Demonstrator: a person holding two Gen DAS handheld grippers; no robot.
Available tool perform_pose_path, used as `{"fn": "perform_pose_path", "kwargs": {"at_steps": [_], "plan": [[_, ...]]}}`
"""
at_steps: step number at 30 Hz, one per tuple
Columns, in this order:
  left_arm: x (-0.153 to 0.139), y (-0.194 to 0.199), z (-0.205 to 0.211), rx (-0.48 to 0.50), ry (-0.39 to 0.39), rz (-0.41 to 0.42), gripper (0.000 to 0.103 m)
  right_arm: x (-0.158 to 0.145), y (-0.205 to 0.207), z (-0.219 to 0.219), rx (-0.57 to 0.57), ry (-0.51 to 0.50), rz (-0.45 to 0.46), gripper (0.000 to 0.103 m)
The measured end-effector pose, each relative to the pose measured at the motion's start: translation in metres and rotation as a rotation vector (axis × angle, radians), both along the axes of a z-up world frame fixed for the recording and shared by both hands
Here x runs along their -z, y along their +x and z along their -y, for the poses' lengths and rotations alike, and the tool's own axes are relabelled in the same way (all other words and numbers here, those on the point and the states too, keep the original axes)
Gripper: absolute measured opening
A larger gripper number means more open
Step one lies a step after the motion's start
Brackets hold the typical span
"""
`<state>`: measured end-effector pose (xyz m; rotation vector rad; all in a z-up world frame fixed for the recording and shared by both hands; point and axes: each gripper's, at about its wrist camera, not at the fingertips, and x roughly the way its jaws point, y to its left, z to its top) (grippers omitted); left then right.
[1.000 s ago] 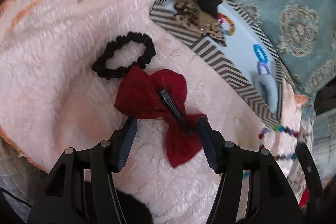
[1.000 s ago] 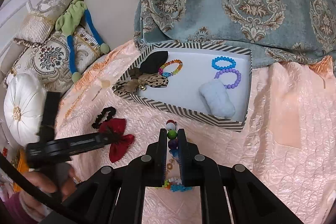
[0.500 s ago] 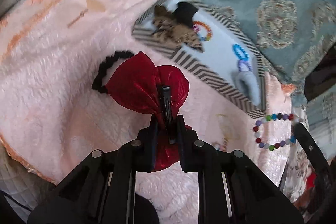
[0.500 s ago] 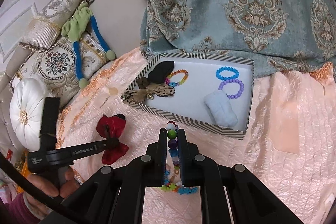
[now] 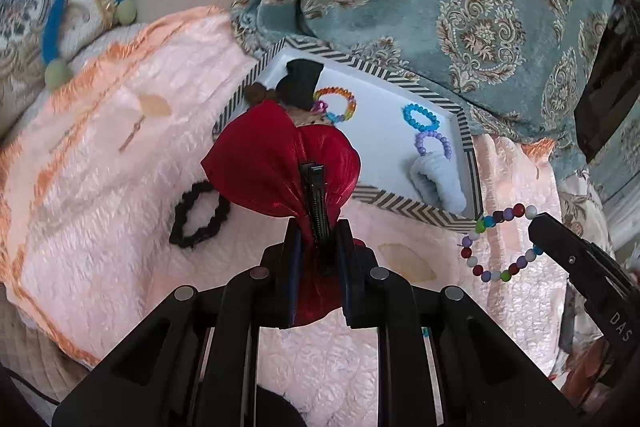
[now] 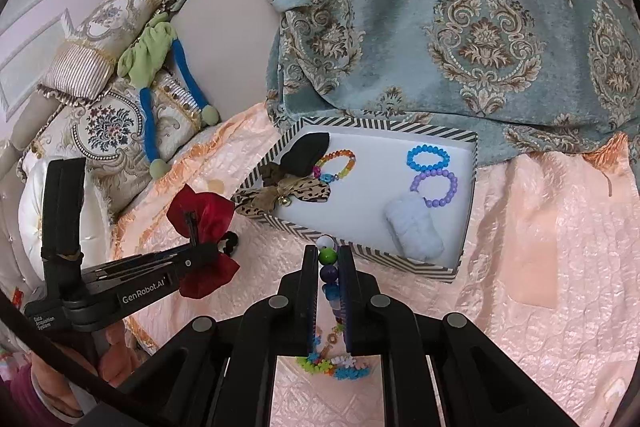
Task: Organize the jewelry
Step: 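Lower red bow into tray with left tool while right tool drops bead bracelet there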
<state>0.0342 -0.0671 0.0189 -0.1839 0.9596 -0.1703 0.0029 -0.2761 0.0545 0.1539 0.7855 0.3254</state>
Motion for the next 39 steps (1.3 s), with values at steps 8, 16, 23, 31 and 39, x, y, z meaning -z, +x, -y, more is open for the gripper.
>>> {"fn": "perform_pose_path", "kwargs": {"at_steps": [8,16,23,31,39], "plan": [[-0.006,0.018,0.014,0.026,0.046,0.029,0.015,-0.003,0.02,0.006,0.007,-0.014,0.001,0.009],[-0.003,0.045,0.02,0.032,0.059,0.015,0.015,0.004,0.059,0.018,0.026,0.003,-0.032,0.009],[0.009,0.075,0.037,0.045,0.046,-0.019,0.015,0.016,0.109,0.014,0.03,-0.037,-0.066,0.009],[0.034,0.104,0.06,0.072,0.039,-0.064,0.015,0.042,0.172,0.006,0.021,-0.027,-0.119,0.009],[0.065,0.138,0.069,0.047,0.007,-0.116,0.015,0.07,0.231,0.009,0.047,-0.032,-0.161,0.009]]}}
